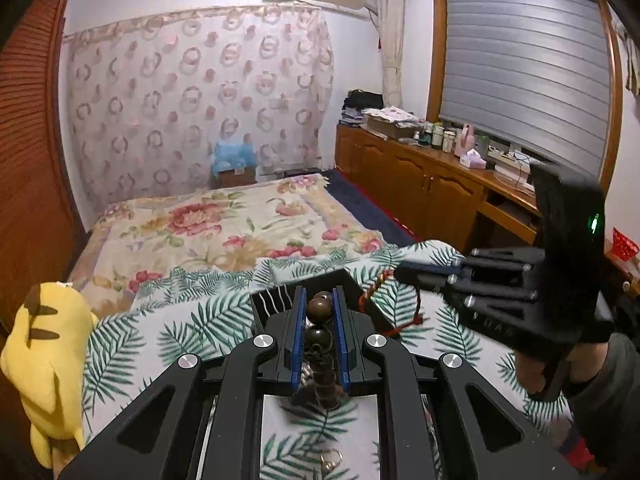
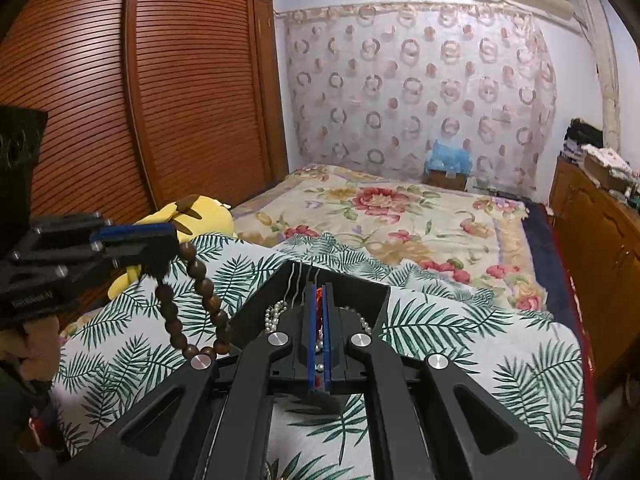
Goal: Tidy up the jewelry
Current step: 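Lower the wooden beads and red bracelet into the box, opening both tools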
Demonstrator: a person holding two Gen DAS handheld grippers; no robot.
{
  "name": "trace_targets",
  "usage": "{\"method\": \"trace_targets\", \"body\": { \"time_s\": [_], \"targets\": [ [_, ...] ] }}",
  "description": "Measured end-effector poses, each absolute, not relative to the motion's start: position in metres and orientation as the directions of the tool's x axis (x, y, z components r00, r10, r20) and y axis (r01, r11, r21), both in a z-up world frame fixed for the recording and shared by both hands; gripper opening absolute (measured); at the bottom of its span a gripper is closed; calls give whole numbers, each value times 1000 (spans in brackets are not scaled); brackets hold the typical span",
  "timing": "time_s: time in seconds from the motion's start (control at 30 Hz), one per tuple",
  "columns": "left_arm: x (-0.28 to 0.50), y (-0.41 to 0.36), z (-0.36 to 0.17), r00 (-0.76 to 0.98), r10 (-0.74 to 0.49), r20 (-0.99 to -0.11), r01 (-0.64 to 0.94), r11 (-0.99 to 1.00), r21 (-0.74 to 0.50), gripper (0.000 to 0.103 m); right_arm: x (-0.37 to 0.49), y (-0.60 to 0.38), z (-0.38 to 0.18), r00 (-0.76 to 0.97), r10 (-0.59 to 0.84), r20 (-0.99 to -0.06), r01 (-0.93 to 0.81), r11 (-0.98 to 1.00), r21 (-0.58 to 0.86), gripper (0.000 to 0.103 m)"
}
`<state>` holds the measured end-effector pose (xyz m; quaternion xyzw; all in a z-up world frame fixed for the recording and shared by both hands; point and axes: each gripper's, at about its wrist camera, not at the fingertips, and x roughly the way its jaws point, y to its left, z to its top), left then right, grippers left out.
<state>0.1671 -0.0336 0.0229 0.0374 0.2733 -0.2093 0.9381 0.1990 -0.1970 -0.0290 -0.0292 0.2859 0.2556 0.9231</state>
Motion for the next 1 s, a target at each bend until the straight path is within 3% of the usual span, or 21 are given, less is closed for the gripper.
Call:
{"method": "trace_targets", "body": {
  "time_s": [0.43, 0.5, 0.57, 0.6, 1.0],
  "targets": [
    [205, -49, 22, 761, -350, -547, 406, 914, -20, 12, 228, -187, -67, 632, 472, -614, -492, 857, 152, 4],
    [208, -50, 19, 756, -353, -551, 408, 913, -25, 12, 227, -190, -66, 633, 475, -611, -495, 855, 153, 8],
    [211, -52, 17, 751, -355, -557, 410, 912, -28, 12, 225, -193, -64, 637, 482, -602, -499, 853, 155, 23],
    [212, -52, 16, 748, -355, -560, 411, 911, -30, 12, 223, -195, -62, 639, 484, -598, -502, 851, 153, 25],
    [222, -58, 5, 735, -349, -581, 411, 911, -27, 13, 199, -214, -51, 667, 493, -559, -488, 856, 172, 25]
  ]
}}
